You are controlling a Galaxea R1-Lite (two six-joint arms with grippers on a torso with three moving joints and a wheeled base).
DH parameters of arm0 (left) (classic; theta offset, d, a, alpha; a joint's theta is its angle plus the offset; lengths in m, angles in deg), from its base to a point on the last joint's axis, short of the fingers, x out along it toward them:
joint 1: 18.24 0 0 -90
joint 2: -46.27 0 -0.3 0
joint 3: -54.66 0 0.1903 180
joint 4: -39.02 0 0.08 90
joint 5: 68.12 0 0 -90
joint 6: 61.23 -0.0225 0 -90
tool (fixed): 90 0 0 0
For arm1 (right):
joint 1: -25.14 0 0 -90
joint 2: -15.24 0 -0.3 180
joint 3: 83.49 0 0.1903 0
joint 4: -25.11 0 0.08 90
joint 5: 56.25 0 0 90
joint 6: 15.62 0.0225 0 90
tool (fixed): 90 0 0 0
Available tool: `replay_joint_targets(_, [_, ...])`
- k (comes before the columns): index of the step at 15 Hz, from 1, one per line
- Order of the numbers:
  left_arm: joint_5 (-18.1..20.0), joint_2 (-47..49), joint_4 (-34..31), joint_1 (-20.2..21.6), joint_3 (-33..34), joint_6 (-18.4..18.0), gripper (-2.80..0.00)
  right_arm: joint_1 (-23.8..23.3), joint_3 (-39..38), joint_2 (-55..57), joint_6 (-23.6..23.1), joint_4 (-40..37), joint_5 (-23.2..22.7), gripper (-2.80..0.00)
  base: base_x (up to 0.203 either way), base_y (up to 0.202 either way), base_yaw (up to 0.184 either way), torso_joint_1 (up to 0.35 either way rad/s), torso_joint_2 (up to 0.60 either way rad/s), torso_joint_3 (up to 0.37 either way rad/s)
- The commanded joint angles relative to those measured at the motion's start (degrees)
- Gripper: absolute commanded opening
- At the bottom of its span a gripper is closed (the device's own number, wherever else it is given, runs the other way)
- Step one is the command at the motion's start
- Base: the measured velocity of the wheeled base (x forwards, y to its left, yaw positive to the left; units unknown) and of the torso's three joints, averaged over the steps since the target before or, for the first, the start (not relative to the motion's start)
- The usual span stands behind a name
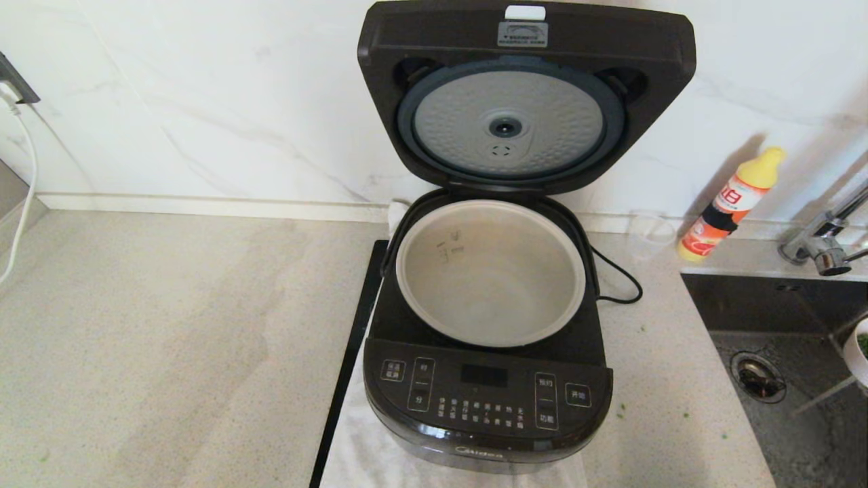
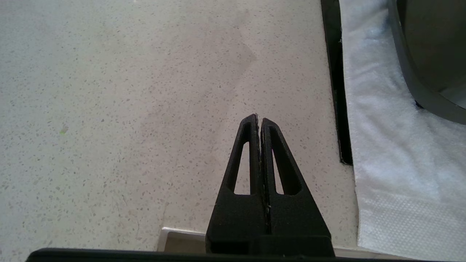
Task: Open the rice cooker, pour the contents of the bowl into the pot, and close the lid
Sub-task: Fill a bowl with water from the tap
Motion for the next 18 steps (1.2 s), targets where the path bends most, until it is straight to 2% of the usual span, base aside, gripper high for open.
replay_joint_targets(1, [-0.02, -0.18, -0.02, -0.01, 0.00, 0.00, -2.80, -1.81, 5.94, 5.55, 0.44, -3.05, -1.24, -2.80, 0.000, 0.000, 0.000, 0.000, 0.00, 0.000])
replay_joint_targets(6, [-0.02, -0.18, -0.02, -0.01, 0.00, 0.00, -2.80, -3.78, 16.51, 12.14, 1.16, -10.29, -5.10, -2.80, 0.000, 0.000, 0.000, 0.000, 0.00, 0.000])
replay_joint_targets(10, [-0.03, -0.18, -0.02, -0.01, 0.08, 0.00, -2.80, -4.06, 24.41, 15.55, 4.41, -12.89, -6.49, -2.80, 0.000, 0.000, 0.000, 0.000, 0.00, 0.000])
replay_joint_targets(18, [-0.02, -0.18, -0.02, -0.01, 0.08, 0.00, -2.80, -3.73, 24.85, 15.17, 4.70, -14.10, -8.45, -2.80, 0.000, 0.000, 0.000, 0.000, 0.00, 0.000])
